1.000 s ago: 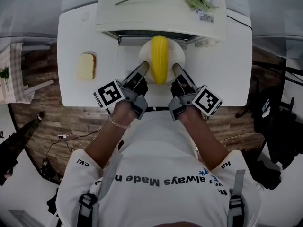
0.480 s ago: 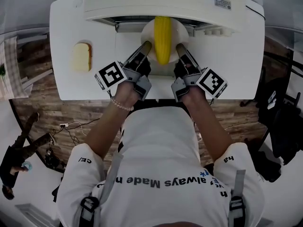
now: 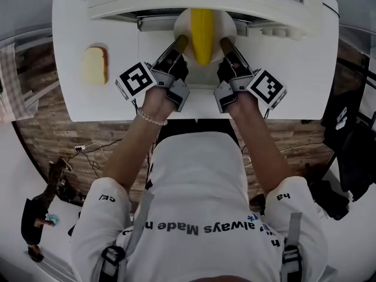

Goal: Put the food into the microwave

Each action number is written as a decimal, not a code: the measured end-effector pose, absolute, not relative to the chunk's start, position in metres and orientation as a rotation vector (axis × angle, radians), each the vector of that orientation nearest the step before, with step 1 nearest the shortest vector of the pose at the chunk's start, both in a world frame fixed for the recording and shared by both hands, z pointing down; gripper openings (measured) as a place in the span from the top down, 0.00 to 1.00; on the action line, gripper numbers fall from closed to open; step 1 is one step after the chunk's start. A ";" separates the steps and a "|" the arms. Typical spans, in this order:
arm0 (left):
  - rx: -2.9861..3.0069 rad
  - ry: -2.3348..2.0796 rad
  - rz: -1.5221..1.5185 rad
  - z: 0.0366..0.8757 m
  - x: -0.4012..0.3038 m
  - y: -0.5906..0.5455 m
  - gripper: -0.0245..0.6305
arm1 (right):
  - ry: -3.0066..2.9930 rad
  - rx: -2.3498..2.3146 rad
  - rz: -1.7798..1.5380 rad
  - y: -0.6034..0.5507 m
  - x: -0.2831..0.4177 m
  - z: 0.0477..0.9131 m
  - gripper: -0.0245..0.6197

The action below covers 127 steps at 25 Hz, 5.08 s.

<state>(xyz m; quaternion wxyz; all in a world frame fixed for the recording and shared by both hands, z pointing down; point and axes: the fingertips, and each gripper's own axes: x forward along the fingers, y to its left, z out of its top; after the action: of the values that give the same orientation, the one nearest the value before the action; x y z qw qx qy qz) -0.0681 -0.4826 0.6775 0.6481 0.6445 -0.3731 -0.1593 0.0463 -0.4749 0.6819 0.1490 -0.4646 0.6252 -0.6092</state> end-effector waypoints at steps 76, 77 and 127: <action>1.486 -0.905 -0.379 0.657 -0.074 -0.512 0.93 | 1.772 -1.230 -1.763 -0.508 0.038 0.664 0.83; 1.517 -0.912 -0.368 0.650 -0.075 -0.509 0.93 | 1.815 -1.233 -1.742 -0.505 0.040 0.658 0.83; 2.585 -1.144 -0.236 0.306 -0.069 -0.395 0.95 | 2.938 -1.195 -0.241 -0.386 0.022 0.298 0.91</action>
<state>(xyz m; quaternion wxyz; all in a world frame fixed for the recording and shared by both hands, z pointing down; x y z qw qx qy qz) -0.0694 -0.3948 0.3064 0.1520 0.9007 -0.3986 -0.0823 0.0217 -0.3859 0.2983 -0.0196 -0.3757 0.9234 -0.0758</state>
